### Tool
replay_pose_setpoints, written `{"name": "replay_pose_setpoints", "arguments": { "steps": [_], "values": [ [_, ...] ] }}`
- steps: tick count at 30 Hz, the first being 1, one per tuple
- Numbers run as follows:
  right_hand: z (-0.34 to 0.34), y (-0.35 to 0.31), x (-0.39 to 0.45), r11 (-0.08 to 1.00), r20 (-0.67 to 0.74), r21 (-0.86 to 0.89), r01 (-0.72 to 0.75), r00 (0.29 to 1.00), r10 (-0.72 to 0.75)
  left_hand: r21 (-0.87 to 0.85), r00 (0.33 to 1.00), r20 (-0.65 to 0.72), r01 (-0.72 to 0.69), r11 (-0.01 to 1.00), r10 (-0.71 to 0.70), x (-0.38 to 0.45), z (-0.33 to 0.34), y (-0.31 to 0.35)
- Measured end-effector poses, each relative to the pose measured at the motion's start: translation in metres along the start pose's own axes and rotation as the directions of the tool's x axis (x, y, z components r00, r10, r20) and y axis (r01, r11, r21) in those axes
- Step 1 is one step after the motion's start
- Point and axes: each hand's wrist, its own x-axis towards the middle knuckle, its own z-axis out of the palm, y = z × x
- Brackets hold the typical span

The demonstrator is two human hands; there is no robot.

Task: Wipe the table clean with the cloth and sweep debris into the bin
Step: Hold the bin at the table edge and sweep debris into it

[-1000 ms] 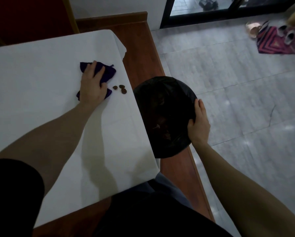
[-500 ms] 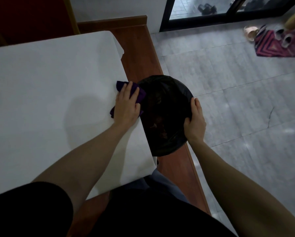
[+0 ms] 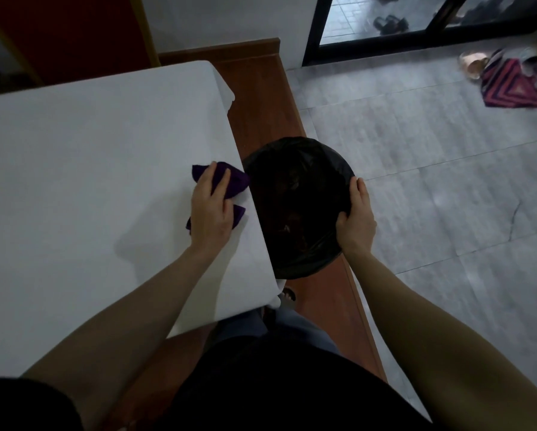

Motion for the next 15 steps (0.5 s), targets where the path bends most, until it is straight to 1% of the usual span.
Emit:
{"name": "replay_pose_setpoints", "arguments": {
  "steps": [2,4,6,8,10,12,14,15],
  "values": [
    [0.0,0.003,-0.001,1.0,0.01,0.016,0.002,1.0,-0.002,0.097,0.997,-0.06,0.044,0.994,-0.038,-0.005,-0.013,-0.015],
    [-0.001,0.006,-0.003,1.0,0.012,0.029,0.005,1.0,-0.006,0.19,0.993,-0.079,0.104,0.976,-0.09,-0.013,-0.022,-0.028],
    [-0.002,0.01,-0.003,1.0,0.013,0.027,0.011,1.0,-0.011,0.266,0.991,-0.066,0.13,0.955,-0.116,-0.026,-0.025,-0.038],
    [-0.002,0.014,-0.004,0.999,0.023,0.031,0.013,1.0,-0.013,0.338,0.99,-0.025,0.138,0.931,-0.138,-0.036,-0.022,-0.044],
    [-0.004,0.019,-0.003,0.999,0.028,0.048,0.017,0.999,-0.018,0.381,0.983,0.002,0.171,0.908,-0.186,-0.038,-0.018,-0.043],
    [-0.006,0.023,-0.003,0.998,0.027,0.062,0.013,1.0,-0.015,0.395,0.974,-0.001,0.211,0.894,-0.229,-0.035,-0.017,-0.039],
    [-0.01,0.029,-0.002,0.998,0.021,0.063,0.014,1.0,-0.016,0.406,0.974,-0.011,0.212,0.889,-0.227,-0.031,-0.017,-0.032],
    [-0.013,0.032,-0.001,0.998,0.015,0.061,0.016,1.0,-0.017,0.412,0.979,-0.01,0.188,0.891,-0.202,-0.029,-0.017,-0.027]
  ]
}}
